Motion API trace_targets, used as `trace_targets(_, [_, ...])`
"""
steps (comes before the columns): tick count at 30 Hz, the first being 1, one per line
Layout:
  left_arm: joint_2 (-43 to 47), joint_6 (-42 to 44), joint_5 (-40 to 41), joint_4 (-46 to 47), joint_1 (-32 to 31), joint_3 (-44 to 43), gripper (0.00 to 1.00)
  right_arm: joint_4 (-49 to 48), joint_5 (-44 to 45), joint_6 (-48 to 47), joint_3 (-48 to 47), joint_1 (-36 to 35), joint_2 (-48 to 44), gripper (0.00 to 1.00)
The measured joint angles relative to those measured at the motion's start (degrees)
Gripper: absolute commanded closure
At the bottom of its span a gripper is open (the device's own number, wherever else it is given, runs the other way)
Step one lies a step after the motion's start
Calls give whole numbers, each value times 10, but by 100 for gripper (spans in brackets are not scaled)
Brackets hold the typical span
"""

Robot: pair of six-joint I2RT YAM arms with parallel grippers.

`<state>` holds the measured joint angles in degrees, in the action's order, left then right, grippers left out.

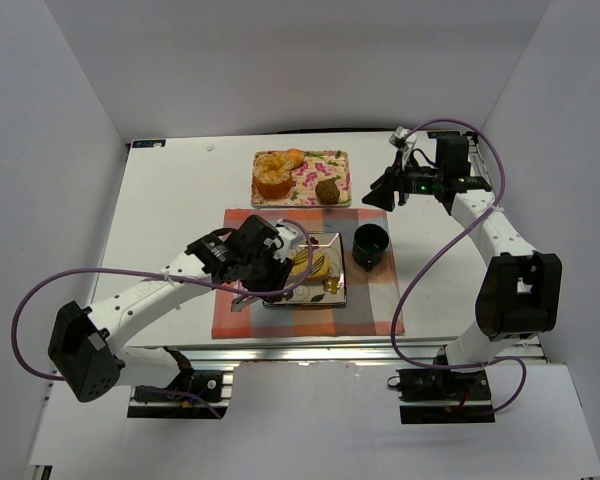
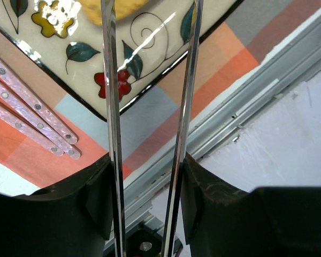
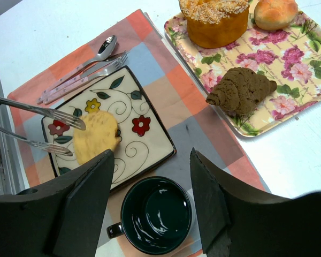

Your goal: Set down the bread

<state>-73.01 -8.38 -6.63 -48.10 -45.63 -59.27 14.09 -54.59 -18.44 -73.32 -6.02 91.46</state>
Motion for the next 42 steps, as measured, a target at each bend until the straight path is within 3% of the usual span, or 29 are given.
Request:
trace_targets(7, [1, 2, -22, -32, 0, -41, 51, 0, 0, 0, 0, 0, 0, 36])
trace_targets(10, [3, 2, -24, -38, 5, -52, 60, 0, 0, 0, 0, 0, 0, 36])
trace_targets(11, [4, 2, -26, -40, 13, -52, 68, 0, 0, 0, 0, 0, 0, 36])
trace_targets(15, [7, -8, -30, -17, 104, -41, 85, 0, 0, 0, 0, 0, 0, 36])
trace_targets(21, [-7, -15, 47, 63, 240, -10, 89, 0, 0, 0, 1, 0, 0, 36])
trace_targets(24, [-36, -6, 75, 125, 290, 11, 88, 0, 0, -2, 3, 0, 0, 36])
trace_targets(35, [-114, 66, 84, 344, 495, 113, 66, 14, 0, -21, 11, 0, -12, 36])
trace_targets(42, [-187, 75, 50, 394, 514, 120, 54, 17, 0, -27, 11, 0, -19, 36])
